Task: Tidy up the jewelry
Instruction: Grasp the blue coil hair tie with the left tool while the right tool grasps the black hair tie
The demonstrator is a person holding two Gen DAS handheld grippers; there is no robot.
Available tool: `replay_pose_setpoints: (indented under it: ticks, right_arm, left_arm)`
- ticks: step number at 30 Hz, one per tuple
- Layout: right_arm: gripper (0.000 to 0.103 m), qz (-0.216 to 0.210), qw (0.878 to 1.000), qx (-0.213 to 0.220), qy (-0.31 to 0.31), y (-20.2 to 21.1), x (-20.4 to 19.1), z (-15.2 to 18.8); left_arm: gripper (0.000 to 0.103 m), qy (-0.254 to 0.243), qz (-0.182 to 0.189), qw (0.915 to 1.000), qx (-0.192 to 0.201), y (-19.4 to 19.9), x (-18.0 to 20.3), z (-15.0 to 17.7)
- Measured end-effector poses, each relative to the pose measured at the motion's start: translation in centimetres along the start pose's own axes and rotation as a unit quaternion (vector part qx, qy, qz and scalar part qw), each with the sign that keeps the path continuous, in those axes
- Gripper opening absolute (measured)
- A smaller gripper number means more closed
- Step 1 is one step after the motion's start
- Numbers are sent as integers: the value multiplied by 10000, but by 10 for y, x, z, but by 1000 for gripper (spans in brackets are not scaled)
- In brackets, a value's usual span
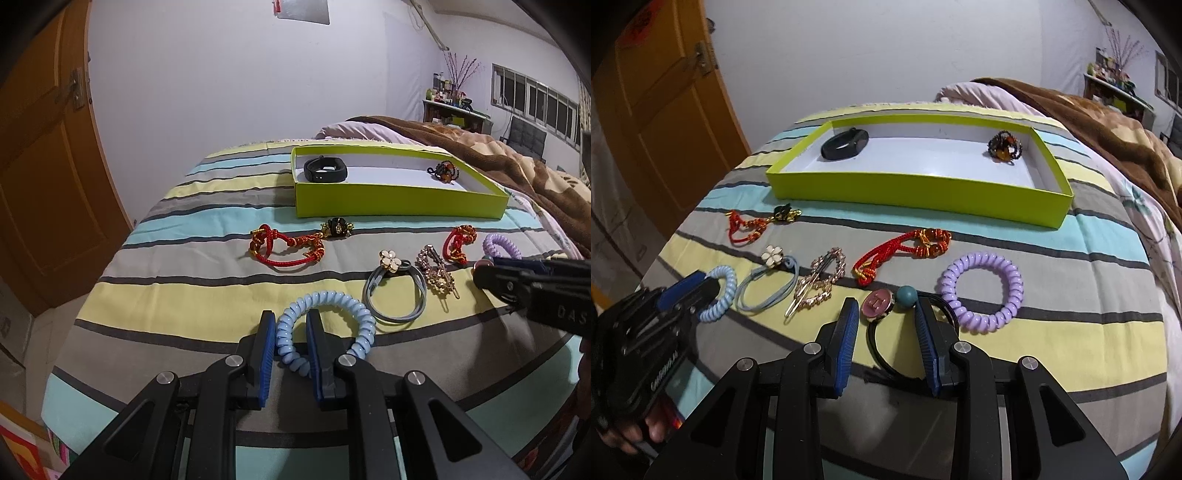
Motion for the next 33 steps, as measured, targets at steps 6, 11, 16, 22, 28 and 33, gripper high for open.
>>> replay_pose_setpoints:
  ticks: [6, 11, 16, 22, 28, 33]
  right_arm:
    - [11, 136, 9999, 0, 37, -1, 0, 0]
    - [8, 6, 9999, 55, 85, 5, -3, 5]
    - [7, -112, 9998, 158, 101, 16, -5, 12]
    - [7, -149, 9992, 345, 119, 36, -5, 15]
    - [7, -154, 9984, 528, 118, 56, -3, 18]
    - [7, -158, 9975, 683, 108, 72, -2, 18]
  left_arm:
    - [15, -57, -12, 10000, -4, 1, 1, 1]
    - [9, -90, 58, 9999, -16, 4, 3, 3]
    - [8, 168, 440, 9989, -64, 8, 0, 6]
    - [8, 368, 733, 9966, -101, 16, 0, 11]
    - [8, 318, 823, 9961, 79, 33, 8, 6]
    - [8, 280, 882, 9955, 216, 48, 14, 0]
Point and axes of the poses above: each gripper's, at about its wrist camera, not at the fingertips, and y roughly against the way its jaws point, x to its right, z to its underside, the point moved 8 cm from there along -y, roughly the way its jaws point, and after that the axes turned 4 degrees about -x, right-handed, at the moved point
